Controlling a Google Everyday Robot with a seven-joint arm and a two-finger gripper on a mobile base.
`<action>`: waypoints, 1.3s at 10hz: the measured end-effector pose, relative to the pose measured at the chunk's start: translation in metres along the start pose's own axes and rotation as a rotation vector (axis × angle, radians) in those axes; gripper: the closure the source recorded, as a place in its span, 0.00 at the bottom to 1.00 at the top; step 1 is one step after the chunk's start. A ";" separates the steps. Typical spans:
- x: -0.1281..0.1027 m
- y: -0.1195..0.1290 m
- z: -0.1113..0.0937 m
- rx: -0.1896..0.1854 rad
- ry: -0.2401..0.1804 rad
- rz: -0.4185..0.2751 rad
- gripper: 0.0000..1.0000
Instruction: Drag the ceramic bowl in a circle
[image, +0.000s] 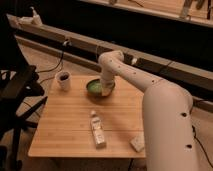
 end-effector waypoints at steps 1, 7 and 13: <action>0.007 0.000 -0.005 -0.007 -0.002 -0.008 0.73; 0.009 0.025 0.001 -0.034 0.005 0.003 0.73; 0.016 0.019 -0.002 -0.030 -0.005 0.011 0.73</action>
